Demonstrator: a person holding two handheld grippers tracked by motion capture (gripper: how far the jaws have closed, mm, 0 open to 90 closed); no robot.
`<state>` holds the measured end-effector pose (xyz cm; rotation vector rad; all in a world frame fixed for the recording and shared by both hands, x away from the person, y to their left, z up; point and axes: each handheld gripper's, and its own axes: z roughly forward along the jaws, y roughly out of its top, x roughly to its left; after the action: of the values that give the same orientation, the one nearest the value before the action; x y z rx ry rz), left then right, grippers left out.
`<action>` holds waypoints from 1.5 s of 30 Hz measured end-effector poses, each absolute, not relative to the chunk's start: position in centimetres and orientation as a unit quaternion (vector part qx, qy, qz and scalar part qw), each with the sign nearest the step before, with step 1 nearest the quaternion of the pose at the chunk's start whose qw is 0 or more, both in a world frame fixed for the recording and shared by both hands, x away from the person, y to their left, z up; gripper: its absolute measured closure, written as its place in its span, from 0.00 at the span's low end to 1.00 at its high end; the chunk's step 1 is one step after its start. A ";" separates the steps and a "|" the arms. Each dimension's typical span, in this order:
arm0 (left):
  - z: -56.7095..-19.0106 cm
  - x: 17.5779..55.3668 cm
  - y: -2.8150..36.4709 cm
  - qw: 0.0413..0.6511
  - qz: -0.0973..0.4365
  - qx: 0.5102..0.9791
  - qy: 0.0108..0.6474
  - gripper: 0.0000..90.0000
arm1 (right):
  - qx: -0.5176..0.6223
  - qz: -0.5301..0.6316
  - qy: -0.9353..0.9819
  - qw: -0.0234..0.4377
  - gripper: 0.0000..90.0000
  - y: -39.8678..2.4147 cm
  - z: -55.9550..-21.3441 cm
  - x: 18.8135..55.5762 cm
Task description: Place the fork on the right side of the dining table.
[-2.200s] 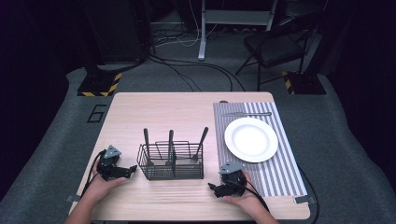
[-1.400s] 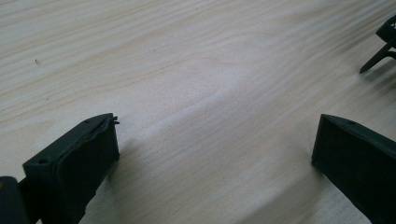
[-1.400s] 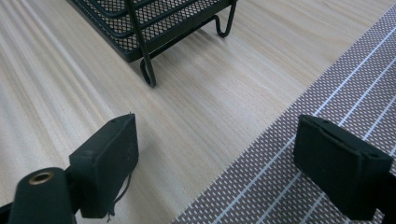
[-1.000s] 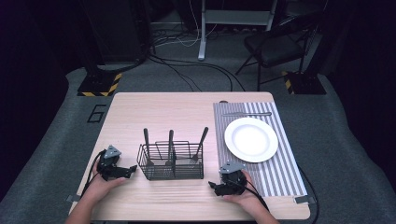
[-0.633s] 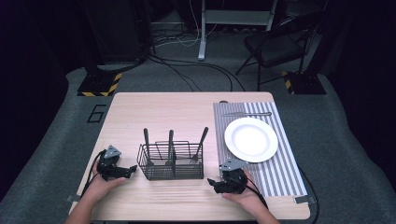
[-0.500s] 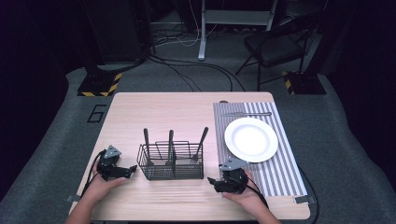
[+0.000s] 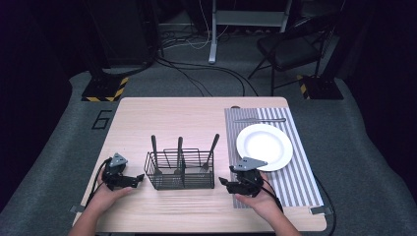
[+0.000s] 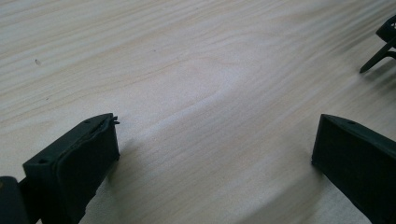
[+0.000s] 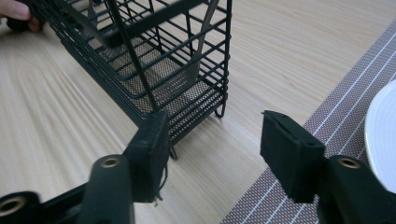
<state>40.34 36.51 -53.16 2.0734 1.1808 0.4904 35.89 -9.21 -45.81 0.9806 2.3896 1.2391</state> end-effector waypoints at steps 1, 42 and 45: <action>-53.2 40.3 36.5 0.345 0.189 0.799 0.455 0.00 | 0.340 0.430 0.826 0.131 0.49 -9.3 -45.6 36.0; -53.2 40.3 36.5 0.346 0.189 0.799 0.455 0.00 | 0.338 0.447 0.815 0.148 0.58 -9.8 -37.9 39.5; -53.2 40.3 36.5 0.346 0.189 0.799 0.455 0.00 | 0.340 0.449 0.813 0.145 0.60 -9.6 -37.8 39.8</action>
<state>40.34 36.51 -53.16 2.0739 1.1802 0.4904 39.78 -9.60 -37.76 0.9792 2.3426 1.2944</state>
